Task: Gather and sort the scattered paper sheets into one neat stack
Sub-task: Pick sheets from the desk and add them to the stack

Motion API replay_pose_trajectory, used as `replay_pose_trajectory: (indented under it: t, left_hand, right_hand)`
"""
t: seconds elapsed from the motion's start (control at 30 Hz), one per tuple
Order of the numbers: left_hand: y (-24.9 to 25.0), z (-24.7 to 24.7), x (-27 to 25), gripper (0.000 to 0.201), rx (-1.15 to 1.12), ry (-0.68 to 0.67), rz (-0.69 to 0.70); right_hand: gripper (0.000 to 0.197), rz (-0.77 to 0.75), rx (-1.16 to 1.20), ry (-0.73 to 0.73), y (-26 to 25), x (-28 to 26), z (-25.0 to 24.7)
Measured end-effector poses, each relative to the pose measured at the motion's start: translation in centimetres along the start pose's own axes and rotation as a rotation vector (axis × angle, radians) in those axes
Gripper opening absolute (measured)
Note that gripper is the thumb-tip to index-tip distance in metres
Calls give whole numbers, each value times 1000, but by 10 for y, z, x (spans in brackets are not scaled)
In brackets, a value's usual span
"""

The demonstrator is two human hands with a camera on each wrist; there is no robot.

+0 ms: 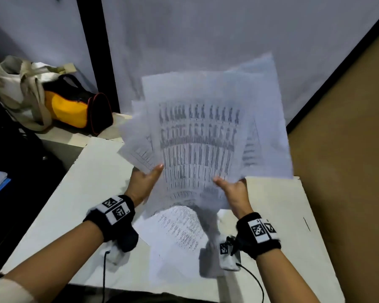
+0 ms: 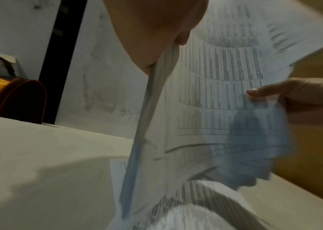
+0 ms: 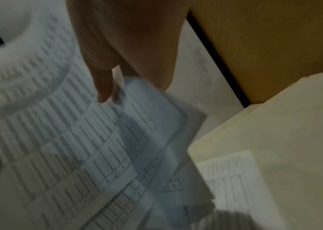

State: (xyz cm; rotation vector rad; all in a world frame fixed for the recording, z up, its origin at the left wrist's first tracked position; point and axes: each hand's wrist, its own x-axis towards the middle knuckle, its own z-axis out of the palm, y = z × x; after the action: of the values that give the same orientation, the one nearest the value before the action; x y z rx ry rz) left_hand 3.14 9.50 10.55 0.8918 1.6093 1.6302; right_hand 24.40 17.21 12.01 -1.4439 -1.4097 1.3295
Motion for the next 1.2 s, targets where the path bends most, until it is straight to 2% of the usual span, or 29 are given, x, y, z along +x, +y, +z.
replay_pose_trajectory:
  t: [0.07, 0.13, 0.23, 0.3, 0.37, 0.47, 0.6, 0.7, 0.77, 0.8, 0.87, 1.0, 1.1, 1.17, 1.2]
  left_hand:
    - [-5, 2, -2, 29, -16, -29, -18]
    - [-6, 7, -3, 29, -35, -62, -24]
    - [-5, 5, 1, 26, -19, -68, -22]
    - [-3, 1, 4, 18, 6, -90, -40]
    - [-2, -2, 7, 15, 22, -120, -44]
    - [-2, -3, 9, 12, 27, -107, -12]
    - [-3, -2, 13, 19, -18, -76, 14]
    - [-7, -1, 17, 22, -47, -69, 3]
    - [-10, 0, 20, 25, -60, -62, -15]
    - [-11, 1, 21, 25, -68, -62, -19]
    - [-13, 1, 23, 21, -64, -69, -24]
    - [-13, 3, 24, 17, -35, -82, -16]
    - [-12, 2, 24, 18, -42, -91, -8]
    - [-11, 1, 24, 18, -43, -97, -8]
    - [-11, 1, 24, 18, -45, -97, -10]
  right_hand:
    - [29, 96, -59, -88, 9, -4, 0]
    - [38, 155, -2, -125, 15, -6, -1]
    - [54, 124, 89, -162, 10, -8, -2]
    - [65, 76, 181, -113, 7, -3, -4]
    - [61, 43, 283, -67, 1, 3, -9]
    - [70, -6, 429, -32, -7, 11, -16]
    - [67, -65, 634, -23, -18, 16, -23]
    - [40, -126, 734, 52, -24, 22, -35]
    - [17, -156, 697, 129, -30, 25, -45]
    - [12, -185, 675, 168, -34, 25, -50]
    - [14, -251, 627, 212, -38, 28, -60]
    - [44, -376, 470, 184, -44, 27, -69]
    - [77, -347, 377, 199, -49, 31, -76]
    - [82, -352, 353, 218, -47, 38, -92]
    - [73, -363, 326, 228, -48, 41, -96]
